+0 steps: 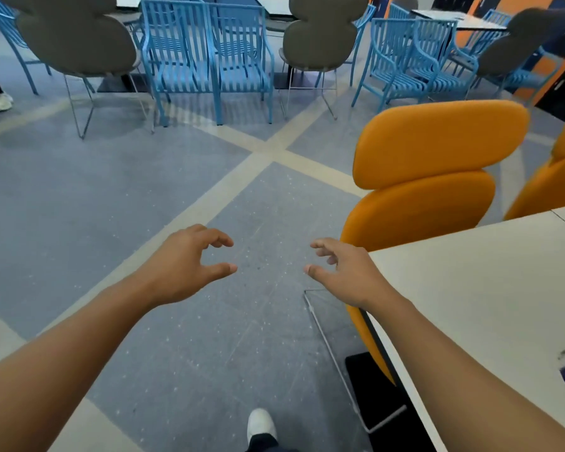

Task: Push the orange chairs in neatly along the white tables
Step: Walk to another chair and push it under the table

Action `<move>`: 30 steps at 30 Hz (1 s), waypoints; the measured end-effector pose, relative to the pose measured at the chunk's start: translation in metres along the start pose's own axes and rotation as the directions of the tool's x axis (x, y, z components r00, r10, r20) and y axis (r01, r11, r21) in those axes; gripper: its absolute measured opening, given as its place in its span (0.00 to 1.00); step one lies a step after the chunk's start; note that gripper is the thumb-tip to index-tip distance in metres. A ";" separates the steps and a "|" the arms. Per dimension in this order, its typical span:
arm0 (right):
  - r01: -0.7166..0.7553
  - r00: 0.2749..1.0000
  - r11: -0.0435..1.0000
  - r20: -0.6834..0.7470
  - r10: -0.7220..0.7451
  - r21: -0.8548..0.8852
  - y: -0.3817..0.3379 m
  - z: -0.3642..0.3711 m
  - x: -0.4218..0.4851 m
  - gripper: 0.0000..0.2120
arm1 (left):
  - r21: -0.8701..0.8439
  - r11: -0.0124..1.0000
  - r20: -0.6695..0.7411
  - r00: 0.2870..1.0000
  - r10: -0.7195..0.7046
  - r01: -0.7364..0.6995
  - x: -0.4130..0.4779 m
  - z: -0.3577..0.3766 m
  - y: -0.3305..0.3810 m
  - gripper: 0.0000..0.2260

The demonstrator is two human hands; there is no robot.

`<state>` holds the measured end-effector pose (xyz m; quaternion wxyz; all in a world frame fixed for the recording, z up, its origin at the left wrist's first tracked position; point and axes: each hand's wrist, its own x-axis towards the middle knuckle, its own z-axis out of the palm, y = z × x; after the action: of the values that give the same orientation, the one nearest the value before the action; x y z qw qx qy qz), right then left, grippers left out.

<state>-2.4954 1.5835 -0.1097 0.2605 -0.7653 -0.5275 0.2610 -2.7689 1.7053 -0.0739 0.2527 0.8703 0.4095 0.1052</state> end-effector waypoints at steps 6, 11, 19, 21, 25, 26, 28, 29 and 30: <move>-0.010 1.000 1.000 0.003 0.010 -0.019 -0.010 -0.012 0.100 0.27 | -0.024 1.000 -0.003 1.000 0.001 -0.002 0.094 -0.027 -0.025 0.17; -0.035 0.999 0.999 -0.007 0.035 -0.027 -0.019 -0.010 0.173 0.27 | -0.022 1.000 0.016 1.000 0.022 -0.022 0.173 -0.045 -0.053 0.17; -0.152 0.985 0.988 -0.082 0.150 -0.017 -0.033 -0.001 0.289 0.27 | -0.012 0.991 0.108 0.985 0.133 -0.133 0.316 -0.071 -0.120 0.18; -0.189 0.977 0.982 -0.103 0.188 0.000 -0.042 0.003 0.319 0.27 | -0.020 0.987 0.129 0.978 0.163 -0.162 0.353 -0.082 -0.135 0.18; -0.244 0.956 0.970 -0.166 0.244 0.019 -0.062 0.002 0.375 0.26 | -0.020 0.970 0.178 0.954 0.243 -0.243 0.420 -0.107 -0.157 0.18; -0.250 0.950 0.968 -0.186 0.250 0.022 -0.065 0.001 0.385 0.26 | -0.013 0.966 0.187 0.948 0.257 -0.259 0.434 -0.112 -0.161 0.18; -0.265 0.939 0.964 -0.222 0.264 0.030 -0.070 -0.004 0.407 0.26 | -0.009 0.958 0.202 0.937 0.284 -0.288 0.466 -0.121 -0.167 0.18; -0.276 0.933 0.961 -0.232 0.275 0.027 -0.070 -0.006 0.415 0.26 | -0.016 0.953 0.210 0.931 0.299 -0.303 0.479 -0.123 -0.168 0.19; -0.292 0.924 0.956 -0.251 0.288 0.025 -0.069 -0.010 0.424 0.27 | -0.025 0.947 0.219 0.923 0.317 -0.320 0.496 -0.124 -0.168 0.19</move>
<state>-2.4047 2.0034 -0.1093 0.2791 -0.8634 -0.3728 0.1940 -2.6094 2.2189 -0.0682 0.2711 0.9328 0.2328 0.0458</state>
